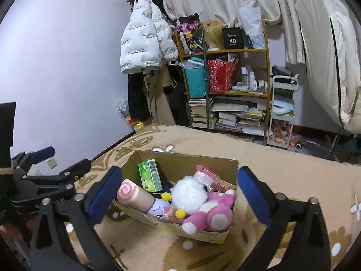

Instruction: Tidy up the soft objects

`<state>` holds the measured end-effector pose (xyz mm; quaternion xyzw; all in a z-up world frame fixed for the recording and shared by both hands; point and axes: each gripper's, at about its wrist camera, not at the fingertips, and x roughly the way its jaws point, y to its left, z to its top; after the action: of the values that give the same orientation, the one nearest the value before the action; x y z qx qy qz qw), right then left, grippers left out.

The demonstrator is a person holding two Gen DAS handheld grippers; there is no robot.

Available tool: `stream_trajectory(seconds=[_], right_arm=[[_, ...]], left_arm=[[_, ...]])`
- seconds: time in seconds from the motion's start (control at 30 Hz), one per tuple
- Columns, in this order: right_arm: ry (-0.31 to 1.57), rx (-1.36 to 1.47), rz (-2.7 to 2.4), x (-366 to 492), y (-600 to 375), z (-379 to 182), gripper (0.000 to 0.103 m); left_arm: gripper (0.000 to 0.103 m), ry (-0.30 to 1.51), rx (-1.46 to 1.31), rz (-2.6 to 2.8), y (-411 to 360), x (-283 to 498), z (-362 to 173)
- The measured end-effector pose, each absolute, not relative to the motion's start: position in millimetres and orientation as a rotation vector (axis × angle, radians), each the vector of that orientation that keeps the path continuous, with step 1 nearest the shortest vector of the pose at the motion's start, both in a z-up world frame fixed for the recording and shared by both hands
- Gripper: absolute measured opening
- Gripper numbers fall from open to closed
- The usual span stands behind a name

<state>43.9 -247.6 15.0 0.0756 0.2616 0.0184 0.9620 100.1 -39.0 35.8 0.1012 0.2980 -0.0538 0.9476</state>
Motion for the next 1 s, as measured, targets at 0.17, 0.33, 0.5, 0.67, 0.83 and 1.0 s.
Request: stream_trajectory(seconds=[0.17,0.33,0.5,0.67,0.83,1.0], right_arm=[[0.53,0.15,0.035,28,-242,25,0.103],[0.499,0.125,0.03,10,-237,37,0.103],[0.467,0.13,0.019,-13,-237,51,0.103],[0.448,0.118,-0.003,-34,-237,60,0.103],[0.432,0.114,-0.032,-55,-240,67,0.103],[0.433,0.101,-0.046,-65,-240,67,0.103]], left_arm=[[0.1,0.566,0.193,-0.107,-32,80,51],[0.1,0.541,0.189,-0.101,-23,57,64],[0.1,0.519,0.192,-0.098,-16,36,75],[0.1,0.484,0.196,-0.093,-10,13,85],[0.1,0.472,0.184,-0.1,-5,-3,89],[0.1,0.459,0.189,-0.096,-3,-15,87]])
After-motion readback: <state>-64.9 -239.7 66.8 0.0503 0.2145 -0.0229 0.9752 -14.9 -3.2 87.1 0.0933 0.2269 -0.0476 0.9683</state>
